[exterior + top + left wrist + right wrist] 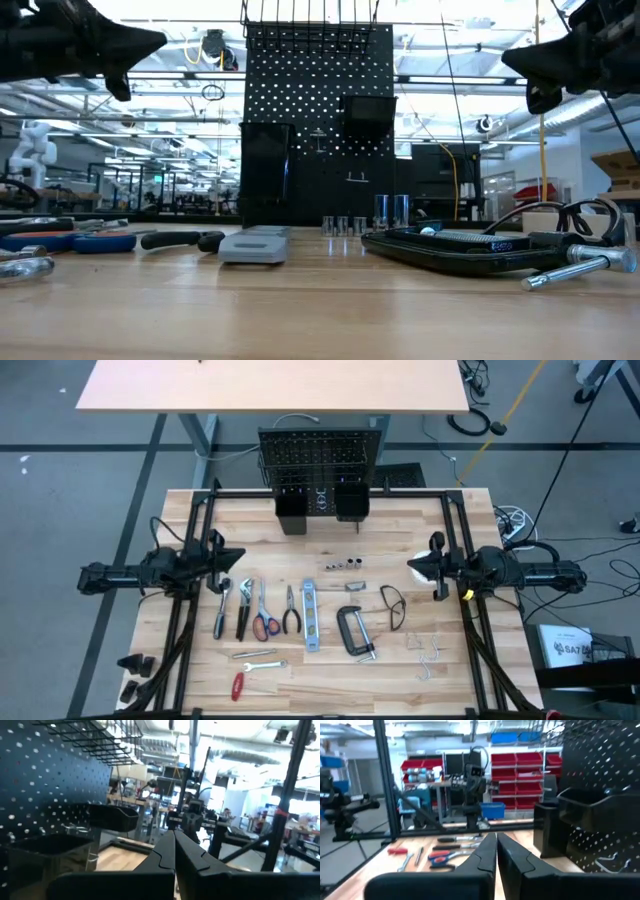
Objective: Hang tools onto peg board
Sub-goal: Put the right large socket into the right black bin on the peg board
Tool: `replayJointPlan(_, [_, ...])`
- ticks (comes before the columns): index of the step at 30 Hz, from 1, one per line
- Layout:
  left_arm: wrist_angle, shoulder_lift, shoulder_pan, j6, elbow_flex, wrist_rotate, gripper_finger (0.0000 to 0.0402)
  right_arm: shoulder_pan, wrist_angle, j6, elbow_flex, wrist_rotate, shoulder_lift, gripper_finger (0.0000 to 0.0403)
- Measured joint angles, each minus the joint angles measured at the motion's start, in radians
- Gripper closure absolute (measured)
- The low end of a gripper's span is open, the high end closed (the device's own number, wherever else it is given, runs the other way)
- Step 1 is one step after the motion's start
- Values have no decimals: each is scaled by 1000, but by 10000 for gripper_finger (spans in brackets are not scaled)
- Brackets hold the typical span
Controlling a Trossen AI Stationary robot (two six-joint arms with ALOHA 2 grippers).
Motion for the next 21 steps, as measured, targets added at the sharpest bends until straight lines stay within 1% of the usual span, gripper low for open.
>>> replayJointPlan(4, [35,0,0,1,0,5,401,0,50,27,0,69,4,370])
replayJointPlan(7, [34,0,0,28,14,-5,401,0,120,23,0,78,24,351])
replayJointPlan(10, [-30,5,0,61,66,-59,401,0,173,19,17,83,59,330])
replayJointPlan(12, [-76,23,0,102,105,-64,401,0,175,19,41,107,95,316])
replayJointPlan(14, [-97,58,0,120,150,-64,401,0,174,18,71,133,143,302])
replayJointPlan(18, [-138,165,0,180,235,-75,401,0,171,16,157,135,262,278])
replayJointPlan(21, [-143,261,0,194,294,-159,401,0,135,19,236,134,355,265])
